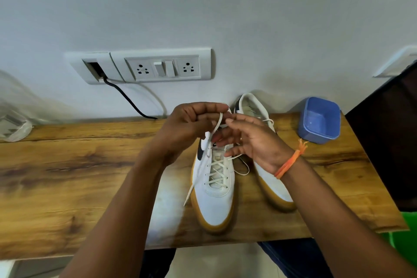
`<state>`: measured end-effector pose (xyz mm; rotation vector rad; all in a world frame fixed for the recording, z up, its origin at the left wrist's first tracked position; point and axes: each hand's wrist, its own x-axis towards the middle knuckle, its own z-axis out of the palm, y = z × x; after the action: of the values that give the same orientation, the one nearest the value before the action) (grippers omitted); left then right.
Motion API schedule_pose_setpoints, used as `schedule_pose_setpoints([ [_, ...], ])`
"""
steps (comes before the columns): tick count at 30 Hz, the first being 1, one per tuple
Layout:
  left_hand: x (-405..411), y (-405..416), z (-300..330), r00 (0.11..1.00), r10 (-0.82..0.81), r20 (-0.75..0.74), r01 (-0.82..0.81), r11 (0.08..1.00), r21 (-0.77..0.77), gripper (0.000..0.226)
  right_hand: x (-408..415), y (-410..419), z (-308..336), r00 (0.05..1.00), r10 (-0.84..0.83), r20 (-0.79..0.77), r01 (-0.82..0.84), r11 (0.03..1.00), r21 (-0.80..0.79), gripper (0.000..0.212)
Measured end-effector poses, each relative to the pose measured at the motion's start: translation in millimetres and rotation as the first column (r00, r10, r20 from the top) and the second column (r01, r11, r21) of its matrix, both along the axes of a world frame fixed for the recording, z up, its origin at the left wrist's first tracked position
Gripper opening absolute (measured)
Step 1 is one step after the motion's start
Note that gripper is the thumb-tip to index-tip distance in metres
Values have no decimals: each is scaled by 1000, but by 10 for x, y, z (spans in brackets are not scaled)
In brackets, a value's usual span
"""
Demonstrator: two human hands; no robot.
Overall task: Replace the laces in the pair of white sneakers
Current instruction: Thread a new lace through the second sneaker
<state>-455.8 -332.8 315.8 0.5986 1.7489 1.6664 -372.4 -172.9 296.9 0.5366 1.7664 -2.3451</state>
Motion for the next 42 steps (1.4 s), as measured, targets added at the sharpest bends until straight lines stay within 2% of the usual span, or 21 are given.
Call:
schedule_pose_setpoints([
  [4,23,20,-58,964,98,-246,-129,986,-110,24,-12,-53,-88,999,42,1,-41,994,-101,23],
  [7,-9,5,-129,893,49,-447,-173,955,-240,12,9,-50,-103,998,49,-35,-53,992,-111,37],
  [9,-22,6,-165,886,18,-464,-181,934,-309,9,8,-13,-79,999,29,-40,-34,990,-134,39],
  [11,-36,-2,-171,913,24,-407,-171,928,-331,7,1,68,-53,999,-24,-20,21,985,-174,37],
  [13,-65,-50,-121,976,33,-213,-98,950,-298,13,1,193,-46,995,-99,-8,96,979,-182,27],
  [15,-128,-134,-65,996,79,-30,-84,968,-235,20,11,332,-53,984,-176,12,176,978,-112,15],
  [18,-227,-262,-46,954,173,245,-161,985,-69,29,29,474,-89,957,-280,70,283,959,-25,11],
  [20,-259,-294,-62,904,228,362,-259,965,38,39,35,516,-116,939,-325,116,327,945,8,10],
  [22,-273,-294,-69,879,274,390,-313,949,40,44,35,521,-132,931,-333,149,332,943,35,10],
  [24,-296,-303,-86,877,304,373,-318,948,-25,47,28,511,-155,930,-326,172,322,945,48,10],
  [26,-325,-349,-113,927,303,222,-262,945,-196,47,21,502,-179,925,-329,188,316,944,98,9],
  [27,-336,-387,-151,963,262,60,-227,913,-339,50,21,497,-191,922,-338,191,314,939,143,9],
  [29,-359,-466,-283,963,19,-269,-195,734,-650,64,32,499,-209,913,-361,188,315,920,234,9],
  [30,-361,-494,-343,935,-123,-332,-189,618,-763,68,40,506,-214,909,-372,185,319,910,264,9],
  [32,-348,-498,-420,922,-260,-286,-140,466,-874,70,48,519,-219,906,-383,180,321,899,297,9],
  [33,-343,-492,-453,923,-270,-274,-140,428,-893,67,42,509,-217,908,-378,179,311,898,312,9],
  [35,-315,-435,-437,895,-266,-359,-239,393,-888,56,22,465,-215,917,-358,174,284,895,344,10],
  [37,-265,-355,-378,849,-197,-491,-375,430,-821,44,5,391,-207,934,-322,154,251,899,360,12],
  [39,-205,-259,-334,799,-99,-593,-460,534,-709,29,1,318,-189,954,-265,137,199,907,371,16],
  [41,-139,-119,-308,812,-11,-584,-407,705,-580,18,8,252,-166,974,-180,135,116,916,385,18],
  [42,-98,-43,-311,876,37,-481,-304,816,-492,17,12,226,-158,982,-137,133,76,920,385,19],
])
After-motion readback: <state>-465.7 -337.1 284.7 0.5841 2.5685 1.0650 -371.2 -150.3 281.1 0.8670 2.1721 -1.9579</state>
